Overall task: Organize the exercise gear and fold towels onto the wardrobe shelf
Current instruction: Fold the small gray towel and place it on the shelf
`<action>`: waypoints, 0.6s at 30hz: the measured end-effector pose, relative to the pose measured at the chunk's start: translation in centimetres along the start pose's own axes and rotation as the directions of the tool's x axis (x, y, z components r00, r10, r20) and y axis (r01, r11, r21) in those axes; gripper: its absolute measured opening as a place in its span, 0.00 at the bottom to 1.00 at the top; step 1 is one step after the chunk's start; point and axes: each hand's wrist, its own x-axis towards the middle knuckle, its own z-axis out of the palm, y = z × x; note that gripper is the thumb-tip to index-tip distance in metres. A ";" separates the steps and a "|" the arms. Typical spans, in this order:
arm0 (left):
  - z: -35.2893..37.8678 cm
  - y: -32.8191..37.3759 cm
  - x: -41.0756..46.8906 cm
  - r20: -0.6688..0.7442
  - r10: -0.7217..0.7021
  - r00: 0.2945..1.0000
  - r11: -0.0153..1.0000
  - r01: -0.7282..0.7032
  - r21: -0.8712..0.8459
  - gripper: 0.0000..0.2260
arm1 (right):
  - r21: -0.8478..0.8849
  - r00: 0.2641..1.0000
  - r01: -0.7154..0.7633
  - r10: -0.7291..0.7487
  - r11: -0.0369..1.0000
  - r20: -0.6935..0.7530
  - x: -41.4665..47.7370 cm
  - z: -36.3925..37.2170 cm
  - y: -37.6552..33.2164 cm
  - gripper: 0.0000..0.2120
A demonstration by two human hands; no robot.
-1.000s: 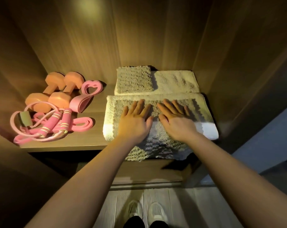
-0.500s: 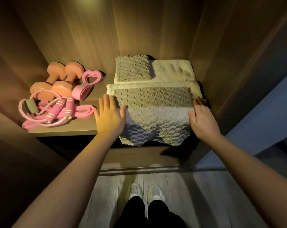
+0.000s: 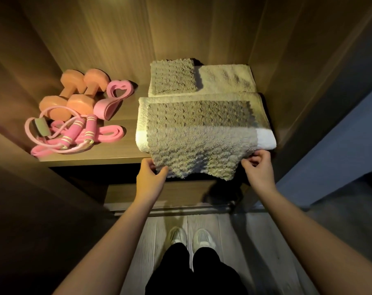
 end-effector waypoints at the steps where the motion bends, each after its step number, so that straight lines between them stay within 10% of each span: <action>1: 0.2 -0.3 0.1 0.024 0.016 1.000 1.000 -0.016 0.024 0.14 | -0.001 1.000 0.007 -0.007 1.000 0.020 0.1 0.0 0.2 0.15; 8: 0.3 -2.4 -0.2 0.159 0.024 0.987 0.999 -0.018 -0.038 0.03 | -0.071 0.971 0.083 -0.065 0.994 0.230 -0.2 -1.2 1.4 0.03; 18: -2.9 -2.5 -3.6 0.225 0.006 0.974 0.993 0.020 -0.113 0.05 | 0.120 0.933 -0.123 0.074 0.985 0.352 -3.1 -3.7 1.6 0.11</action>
